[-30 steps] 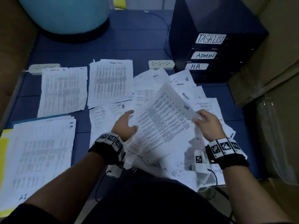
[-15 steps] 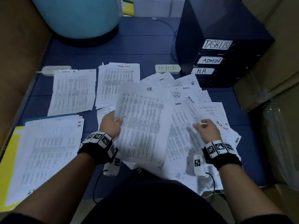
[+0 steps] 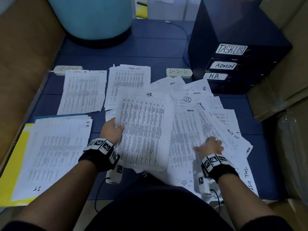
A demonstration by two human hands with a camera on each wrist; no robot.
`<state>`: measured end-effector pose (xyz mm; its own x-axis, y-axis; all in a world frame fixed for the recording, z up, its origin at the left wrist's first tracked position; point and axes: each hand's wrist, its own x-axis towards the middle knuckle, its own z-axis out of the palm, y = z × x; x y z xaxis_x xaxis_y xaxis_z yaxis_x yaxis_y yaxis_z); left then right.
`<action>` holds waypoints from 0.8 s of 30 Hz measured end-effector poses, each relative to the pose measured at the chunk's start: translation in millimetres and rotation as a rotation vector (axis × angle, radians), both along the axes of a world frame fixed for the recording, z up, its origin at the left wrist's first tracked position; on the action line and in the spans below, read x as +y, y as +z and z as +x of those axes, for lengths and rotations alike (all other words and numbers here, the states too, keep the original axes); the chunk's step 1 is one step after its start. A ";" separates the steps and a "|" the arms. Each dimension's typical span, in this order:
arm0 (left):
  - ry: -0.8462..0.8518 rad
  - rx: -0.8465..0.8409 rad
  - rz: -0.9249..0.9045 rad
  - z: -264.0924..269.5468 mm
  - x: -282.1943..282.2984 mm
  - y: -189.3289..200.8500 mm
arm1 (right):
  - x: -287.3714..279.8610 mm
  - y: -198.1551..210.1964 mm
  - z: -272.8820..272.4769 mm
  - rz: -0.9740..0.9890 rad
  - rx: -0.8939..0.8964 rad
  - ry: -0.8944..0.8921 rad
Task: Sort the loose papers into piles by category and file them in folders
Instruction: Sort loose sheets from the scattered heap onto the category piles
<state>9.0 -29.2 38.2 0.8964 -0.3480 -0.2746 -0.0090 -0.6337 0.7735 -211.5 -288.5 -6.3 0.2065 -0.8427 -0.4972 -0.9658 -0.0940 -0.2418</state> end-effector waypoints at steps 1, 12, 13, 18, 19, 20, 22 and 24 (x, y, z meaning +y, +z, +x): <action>0.005 0.003 0.000 -1.2 2.8 -0.2 | 0.4 -0.2 -0.5 0.023 -0.033 -0.016; 0.178 -0.002 0.094 24.4 98.0 1.6 | 30.6 65.9 51.6 0.004 -0.499 0.296; 0.212 -0.003 0.120 30.0 112.0 0.7 | 36.4 73.6 61.1 0.012 -0.526 0.306; 0.339 -0.027 0.260 60.3 187.0 -9.2 | 78.3 95.0 99.6 0.092 -0.661 0.215; 0.359 -0.023 0.289 65.9 201.8 -12.1 | 87.5 96.1 104.9 0.106 -0.673 0.195; 0.375 -0.015 0.322 71.3 216.2 -15.2 | 97.6 98.5 110.0 0.115 -0.678 0.192; 0.401 -0.003 0.385 81.7 241.1 -21.8 | 114.4 101.1 118.5 0.128 -0.676 0.198; 0.434 0.023 0.418 89.5 262.2 -31.0 | 125.0 101.1 122.7 0.146 -0.658 0.188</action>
<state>98.4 233.0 7.2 0.9246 0.1896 -0.3304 0.3321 -0.8262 0.4552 -88.8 -163.5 94.8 0.6393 -0.6974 -0.3239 -0.5847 -0.1674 -0.7938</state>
